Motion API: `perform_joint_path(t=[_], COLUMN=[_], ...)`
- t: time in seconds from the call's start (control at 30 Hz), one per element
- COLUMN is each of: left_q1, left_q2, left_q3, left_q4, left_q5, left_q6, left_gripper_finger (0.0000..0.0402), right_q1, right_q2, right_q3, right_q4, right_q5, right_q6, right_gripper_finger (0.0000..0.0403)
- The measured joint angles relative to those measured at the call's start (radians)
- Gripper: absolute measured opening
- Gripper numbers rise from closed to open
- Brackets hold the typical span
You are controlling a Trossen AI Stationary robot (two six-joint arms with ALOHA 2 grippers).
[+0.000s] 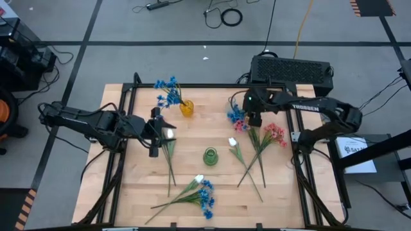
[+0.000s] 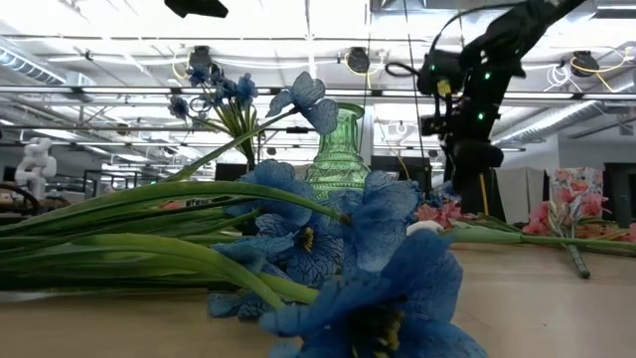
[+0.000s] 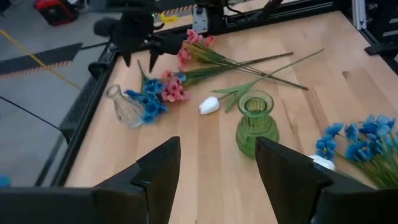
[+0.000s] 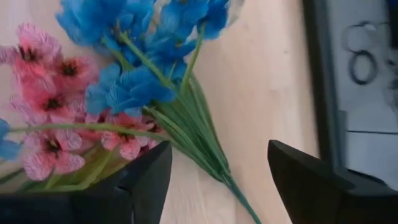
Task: Sort flowers into vase by color
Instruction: Put the top blue flowers into the yellow vase
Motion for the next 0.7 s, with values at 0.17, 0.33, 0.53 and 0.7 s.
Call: perform_joint_path(t=[0.17, 0.33, 0.53, 0.7], left_q1=[0.000, 0.000, 0.000, 0.000], left_q2=[0.000, 0.000, 0.000, 0.000], left_q3=[0.000, -0.001, -0.001, -0.001], left_q4=[-0.005, -0.008, -0.011, -0.012], left_q5=[-0.014, -0.016, -0.017, -0.018], left_q6=[0.016, 0.021, 0.022, 0.021], left_gripper_finger=[0.0215, 0.0215, 0.0215, 0.0215], right_q1=[-0.077, -0.120, -0.146, -0.153], right_q2=[0.067, 0.128, 0.184, 0.230], right_q3=[0.000, 0.000, 0.000, 0.000], right_q4=[0.010, 0.021, 0.040, 0.055], right_q5=[-0.072, -0.076, -0.099, -0.097], right_q6=[-0.094, -0.118, -0.120, -0.154], right_gripper_finger=[0.0254, 0.0254, 0.0254, 0.0253])
